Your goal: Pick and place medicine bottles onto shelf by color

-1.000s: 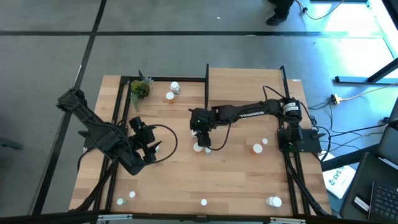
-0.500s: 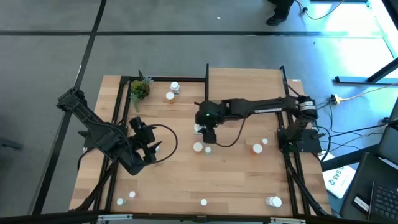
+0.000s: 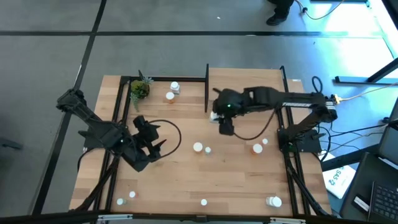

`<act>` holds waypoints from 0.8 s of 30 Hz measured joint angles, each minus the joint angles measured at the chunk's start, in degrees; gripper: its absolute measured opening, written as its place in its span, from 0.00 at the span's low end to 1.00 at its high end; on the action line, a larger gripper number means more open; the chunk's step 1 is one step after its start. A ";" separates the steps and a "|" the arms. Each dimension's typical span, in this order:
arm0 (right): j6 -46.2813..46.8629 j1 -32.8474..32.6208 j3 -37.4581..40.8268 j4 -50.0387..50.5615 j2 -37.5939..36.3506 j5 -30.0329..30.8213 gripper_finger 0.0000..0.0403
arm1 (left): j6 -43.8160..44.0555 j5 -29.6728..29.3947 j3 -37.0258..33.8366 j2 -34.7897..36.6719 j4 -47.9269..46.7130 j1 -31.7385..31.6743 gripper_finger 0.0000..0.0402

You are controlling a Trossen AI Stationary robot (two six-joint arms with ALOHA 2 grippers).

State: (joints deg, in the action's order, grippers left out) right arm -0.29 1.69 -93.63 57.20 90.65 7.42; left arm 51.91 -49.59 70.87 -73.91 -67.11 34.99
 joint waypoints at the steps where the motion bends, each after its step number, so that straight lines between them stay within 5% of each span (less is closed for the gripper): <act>1: -0.15 0.14 -2.26 2.45 0.02 1.40 0.47 | -0.16 0.01 0.00 0.00 0.41 -0.57 0.71; 11: 0.13 5.98 -17.87 20.35 0.02 2.54 0.47 | -10.24 -2.12 0.00 0.00 7.70 -6.05 0.71; 17: -3.98 12.93 -18.94 26.32 0.11 2.18 0.47 | -15.54 -1.84 0.00 0.00 11.63 -8.42 0.71; 24: -13.59 21.64 -18.59 22.39 0.81 -6.65 0.47 | -15.61 -1.75 0.00 0.00 11.57 -9.28 0.71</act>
State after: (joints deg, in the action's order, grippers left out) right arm -13.88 23.33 -112.22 79.59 91.46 0.76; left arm 36.30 -51.33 70.87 -73.91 -55.54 25.71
